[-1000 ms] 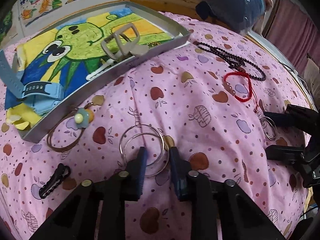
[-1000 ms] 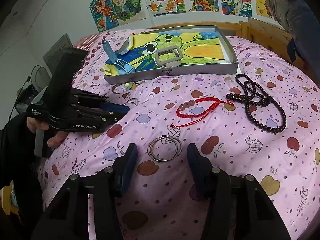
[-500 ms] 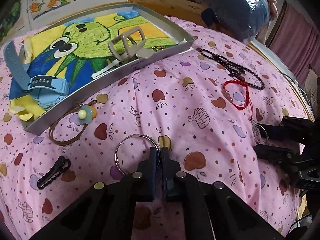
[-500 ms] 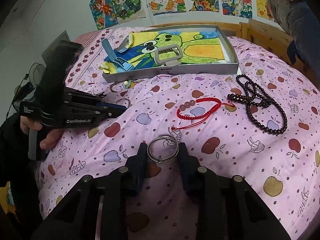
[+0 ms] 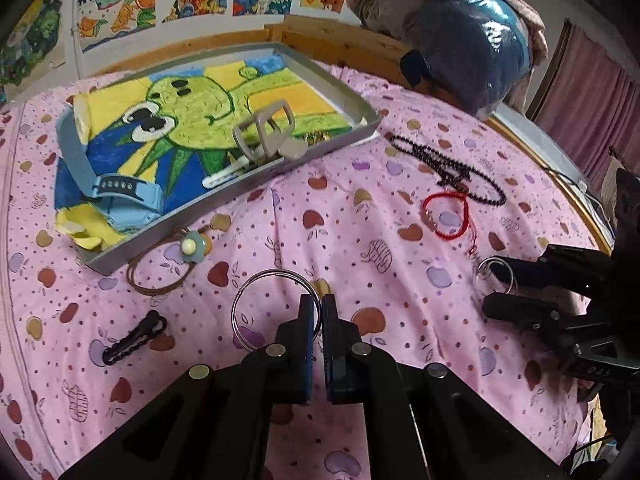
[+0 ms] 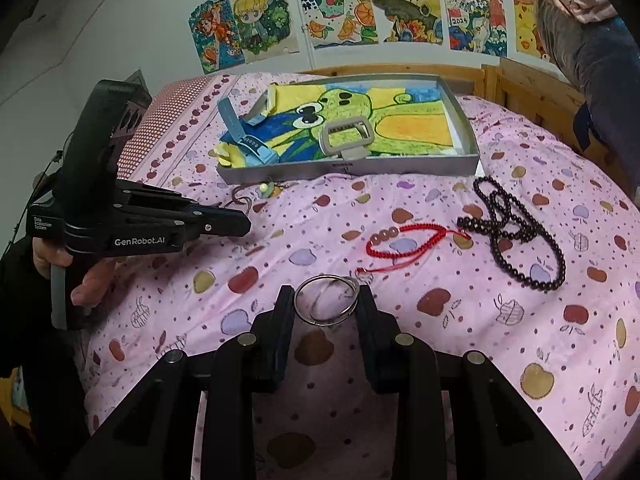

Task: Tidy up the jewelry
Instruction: 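Grasp the silver hoop rings on the cover with the right tool, then carry the silver rings into the metal tray and open the right tool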

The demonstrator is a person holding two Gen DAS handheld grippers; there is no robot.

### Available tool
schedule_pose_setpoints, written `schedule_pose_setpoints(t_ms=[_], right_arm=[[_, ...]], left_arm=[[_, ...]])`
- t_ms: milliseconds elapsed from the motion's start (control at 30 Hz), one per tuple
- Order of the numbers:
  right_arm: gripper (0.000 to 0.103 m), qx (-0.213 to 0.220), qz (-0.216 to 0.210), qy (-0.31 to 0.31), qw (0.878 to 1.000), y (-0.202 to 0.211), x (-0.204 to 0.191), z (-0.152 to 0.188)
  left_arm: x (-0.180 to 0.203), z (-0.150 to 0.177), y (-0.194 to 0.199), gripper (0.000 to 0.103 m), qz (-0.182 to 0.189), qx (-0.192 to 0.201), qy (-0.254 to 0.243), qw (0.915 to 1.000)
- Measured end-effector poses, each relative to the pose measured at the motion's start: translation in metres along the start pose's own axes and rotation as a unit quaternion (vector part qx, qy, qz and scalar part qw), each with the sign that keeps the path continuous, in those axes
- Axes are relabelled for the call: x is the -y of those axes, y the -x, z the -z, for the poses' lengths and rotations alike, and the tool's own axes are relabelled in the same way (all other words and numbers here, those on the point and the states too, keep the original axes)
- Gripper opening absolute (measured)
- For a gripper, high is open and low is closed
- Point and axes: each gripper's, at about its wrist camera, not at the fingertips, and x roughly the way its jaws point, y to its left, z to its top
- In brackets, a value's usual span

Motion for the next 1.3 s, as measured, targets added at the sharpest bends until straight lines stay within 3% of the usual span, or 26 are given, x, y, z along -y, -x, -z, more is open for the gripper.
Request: schedule_pose_setpoints(t_ms=[500, 733, 1067, 1300], right_arm=[[0.027, 0.035, 0.003, 0.013, 0.999, 0.000, -0.007, -0.032], [0.027, 0.055, 0.009, 0.026, 0.998, -0.007, 0.002, -0.068], [0.027, 0.058, 0.027, 0.035, 0.997, -0.055, 0.024, -0.137], [0.027, 0.033, 0.044, 0.027, 0.998, -0.097, 0.038, -0.156]], left_arm=[[-0.016, -0.027, 0.016, 0.004, -0.004, 0.048, 0.031, 0.9983], [-0.029, -0.051, 0.017, 0.004, -0.006, 0.068, 0.047, 0.9966], [-0.062, -0.098, -0.006, 0.004, -0.013, 0.092, 0.081, 0.9924], [-0.079, -0.117, -0.032, 0.004, -0.016, 0.084, 0.095, 0.9918]])
